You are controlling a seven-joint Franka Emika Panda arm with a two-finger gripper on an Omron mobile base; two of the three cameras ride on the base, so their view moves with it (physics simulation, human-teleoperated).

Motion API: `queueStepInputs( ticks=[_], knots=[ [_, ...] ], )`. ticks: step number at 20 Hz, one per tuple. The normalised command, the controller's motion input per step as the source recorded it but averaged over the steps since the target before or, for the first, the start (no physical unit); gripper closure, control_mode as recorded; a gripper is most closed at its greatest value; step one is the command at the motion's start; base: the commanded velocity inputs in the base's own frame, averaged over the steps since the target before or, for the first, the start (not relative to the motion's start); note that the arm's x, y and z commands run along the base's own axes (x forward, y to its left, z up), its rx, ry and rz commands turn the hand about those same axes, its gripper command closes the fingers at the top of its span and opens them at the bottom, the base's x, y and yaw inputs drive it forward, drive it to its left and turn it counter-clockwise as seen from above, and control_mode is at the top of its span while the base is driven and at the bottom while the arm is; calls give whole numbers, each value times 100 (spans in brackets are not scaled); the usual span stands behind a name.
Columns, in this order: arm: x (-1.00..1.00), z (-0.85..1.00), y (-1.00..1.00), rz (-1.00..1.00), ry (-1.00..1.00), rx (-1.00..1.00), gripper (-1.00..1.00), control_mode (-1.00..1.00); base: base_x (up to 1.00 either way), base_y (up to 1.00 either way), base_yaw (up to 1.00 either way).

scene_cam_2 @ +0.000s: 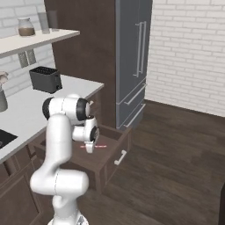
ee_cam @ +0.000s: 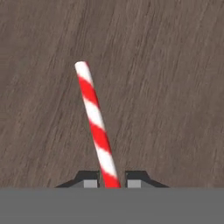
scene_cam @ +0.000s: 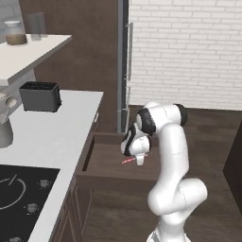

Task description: Take a straw from the drawer in front and place it inside the glass cup on the dining counter.

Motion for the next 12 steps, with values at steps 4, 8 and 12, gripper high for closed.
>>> queueStepInputs(
  ticks=[4,8,12],
  knots=[
    [0,81,-19,0,0,14,100,-100,0,0,0],
    [0,100,-18,0,1,20,100,-100,0,0,0],
    [0,100,-36,-6,7,22,100,-100,0,0,0]
  ],
)
